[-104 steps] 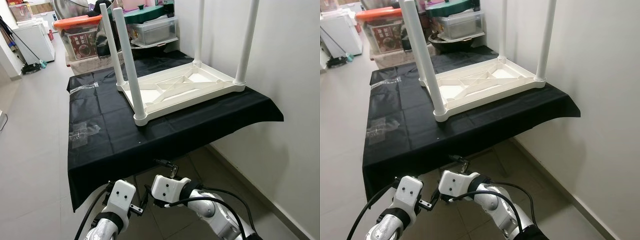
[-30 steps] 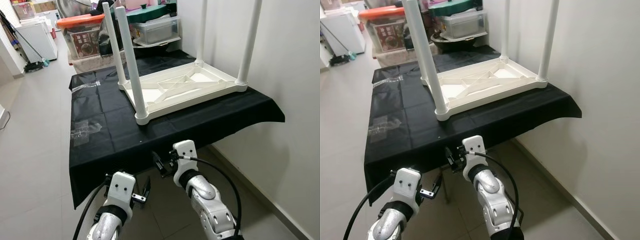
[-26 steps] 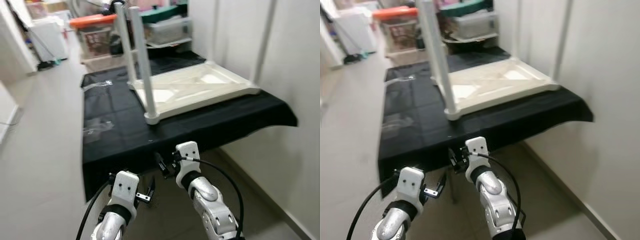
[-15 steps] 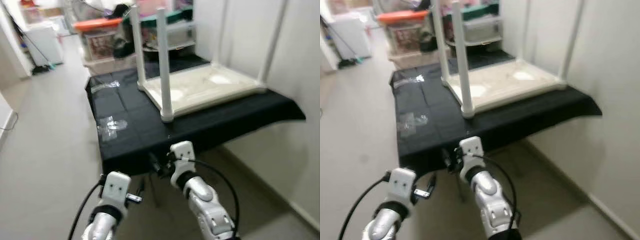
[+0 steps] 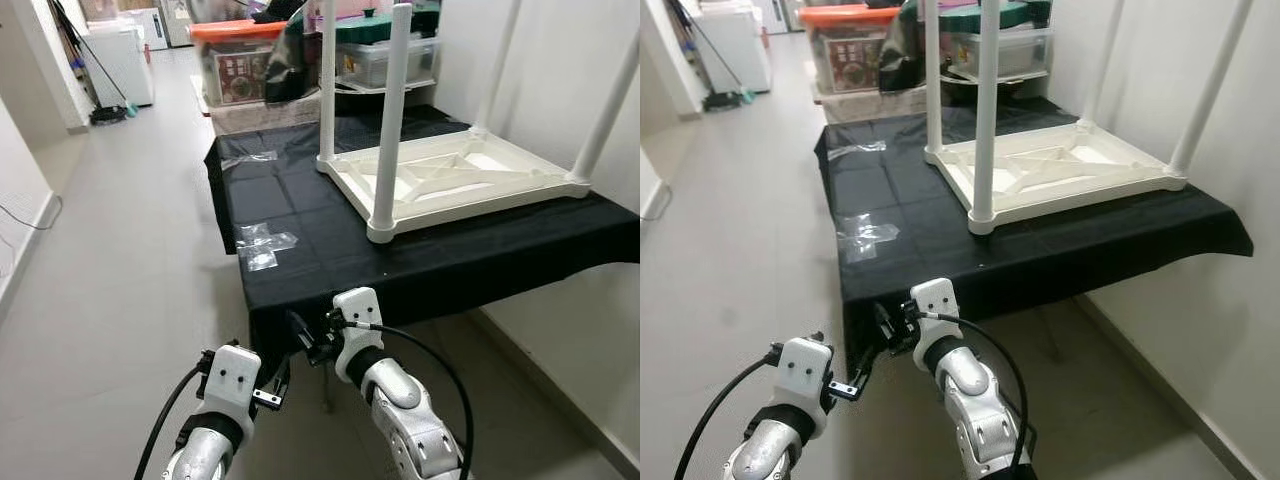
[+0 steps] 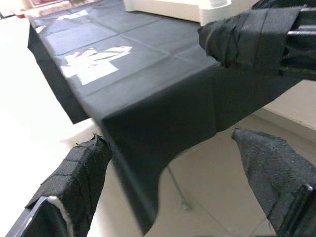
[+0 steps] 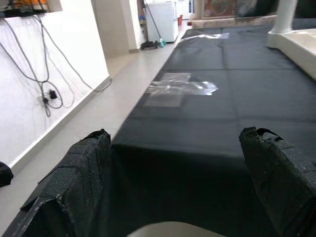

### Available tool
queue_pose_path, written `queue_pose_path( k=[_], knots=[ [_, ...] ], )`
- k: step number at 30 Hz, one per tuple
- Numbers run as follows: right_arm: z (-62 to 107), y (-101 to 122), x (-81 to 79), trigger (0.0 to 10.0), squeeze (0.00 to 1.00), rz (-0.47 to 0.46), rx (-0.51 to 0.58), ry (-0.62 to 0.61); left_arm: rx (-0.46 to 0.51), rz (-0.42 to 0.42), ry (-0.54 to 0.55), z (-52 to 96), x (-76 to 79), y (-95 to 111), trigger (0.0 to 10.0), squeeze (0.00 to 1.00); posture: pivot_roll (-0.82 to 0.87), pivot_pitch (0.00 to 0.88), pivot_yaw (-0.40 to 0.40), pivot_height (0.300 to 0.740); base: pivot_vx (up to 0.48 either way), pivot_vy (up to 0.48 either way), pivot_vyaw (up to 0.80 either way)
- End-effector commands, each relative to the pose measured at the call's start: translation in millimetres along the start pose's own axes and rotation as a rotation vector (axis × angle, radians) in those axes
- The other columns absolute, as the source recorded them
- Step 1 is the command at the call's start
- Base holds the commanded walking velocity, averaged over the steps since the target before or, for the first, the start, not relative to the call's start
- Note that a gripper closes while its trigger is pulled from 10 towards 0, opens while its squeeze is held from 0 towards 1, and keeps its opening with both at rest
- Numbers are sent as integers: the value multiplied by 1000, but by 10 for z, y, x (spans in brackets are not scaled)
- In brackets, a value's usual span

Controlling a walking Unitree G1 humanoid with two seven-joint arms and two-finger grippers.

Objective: Building children table

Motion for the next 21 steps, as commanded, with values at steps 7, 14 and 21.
queue_pose_path(
  k=[7, 14, 21],
  knots=[
    [17, 33, -24, 10000, 0, 19, 16, 16, -6, 5, 17, 17, -13, 8, 10000, 0, -106, 0, 40, 740, 0, 0, 798],
    [13, 23, -7, 10000, 0, -7, 7, 2, 8, 6, 21, 17, -26, 22, 10000, 0, -106, 0, 43, 740, 0, 0, 0],
    [16, 21, -9, 10000, 0, -5, 3, 5, 3, -1, 9, 20, -14, 12, 10000, 0, -105, 0, 45, 740, 212, 0, 0]
  ],
)
Point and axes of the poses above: a point about 5 cm out from each wrist's last joint towards the gripper, its own z axis pointing back from the gripper into the wrist, its own y axis along the axis of the wrist's last joint, x = y × z, the point moved 1 cm from there along -z, pointing out of the wrist towards the gripper, and after that the axes turned 5 degrees about z, right-handed, at the moved point
